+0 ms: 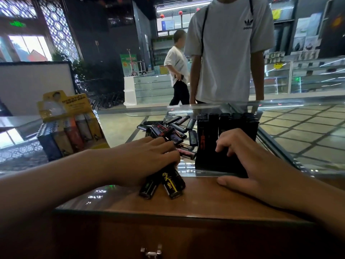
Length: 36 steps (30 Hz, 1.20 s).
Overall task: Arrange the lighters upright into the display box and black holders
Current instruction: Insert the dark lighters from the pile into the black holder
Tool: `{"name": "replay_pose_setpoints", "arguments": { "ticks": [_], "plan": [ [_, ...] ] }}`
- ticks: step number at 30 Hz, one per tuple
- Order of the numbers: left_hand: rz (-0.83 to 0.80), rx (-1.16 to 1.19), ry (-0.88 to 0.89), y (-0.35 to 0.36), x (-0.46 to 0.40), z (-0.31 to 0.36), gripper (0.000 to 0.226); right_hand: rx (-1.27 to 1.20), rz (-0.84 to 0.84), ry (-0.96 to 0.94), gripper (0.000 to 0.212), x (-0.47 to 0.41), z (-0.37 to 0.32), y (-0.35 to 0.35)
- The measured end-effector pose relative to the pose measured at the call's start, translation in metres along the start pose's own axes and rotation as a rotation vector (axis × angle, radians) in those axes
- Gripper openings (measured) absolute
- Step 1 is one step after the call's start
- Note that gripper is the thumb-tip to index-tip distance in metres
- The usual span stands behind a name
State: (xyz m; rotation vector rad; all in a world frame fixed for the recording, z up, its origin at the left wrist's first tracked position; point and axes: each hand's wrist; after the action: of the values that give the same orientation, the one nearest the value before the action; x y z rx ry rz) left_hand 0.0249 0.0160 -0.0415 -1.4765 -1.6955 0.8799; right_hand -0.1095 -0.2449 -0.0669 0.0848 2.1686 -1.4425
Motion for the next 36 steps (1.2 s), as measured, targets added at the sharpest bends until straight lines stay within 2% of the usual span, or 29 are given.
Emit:
{"name": "replay_pose_setpoints", "arguments": {
  "ticks": [6,11,13,16,23,28,30,33,36],
  "plan": [
    [0.031,0.218,-0.069,0.007,0.012,-0.012,0.046,-0.061,-0.031,0.048,0.049,0.001,0.000,0.002],
    [-0.056,0.385,-0.152,0.006,0.019,-0.023,0.036,-0.070,0.053,0.015,0.045,0.001,-0.001,0.001],
    [-0.027,0.461,-0.185,0.009,0.020,-0.023,0.029,-0.046,0.097,0.020,0.042,0.001,0.000,0.001],
    [0.056,0.427,-0.225,0.018,0.020,-0.019,0.022,-0.046,0.151,0.026,0.034,0.001,0.002,0.001],
    [0.247,0.425,-0.319,0.029,0.016,-0.021,0.028,-0.029,0.194,0.054,0.014,-0.003,0.001,-0.001],
    [0.363,0.526,-0.361,0.028,0.010,-0.025,0.024,-0.017,0.321,0.095,0.014,-0.001,-0.001,-0.006],
    [0.375,0.510,-0.372,0.022,0.011,-0.028,0.024,0.001,0.300,0.090,0.020,-0.002,-0.001,-0.006],
    [0.389,0.469,-0.359,0.006,0.023,-0.031,0.037,0.019,0.231,0.063,0.025,-0.005,0.001,-0.003],
    [0.356,0.498,-0.376,-0.009,0.039,-0.026,0.029,0.034,0.177,0.038,0.027,-0.007,0.004,0.000]
  ]
}}
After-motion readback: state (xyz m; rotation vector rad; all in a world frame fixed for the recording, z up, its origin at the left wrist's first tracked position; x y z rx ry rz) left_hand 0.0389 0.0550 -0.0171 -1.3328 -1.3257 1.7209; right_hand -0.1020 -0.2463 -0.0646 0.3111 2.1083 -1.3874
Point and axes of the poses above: each hand's wrist, its own x-axis away from the middle knuckle, its own y-axis out of the palm, z = x × y, and after that the axes turned 8 degrees about y, right-handed
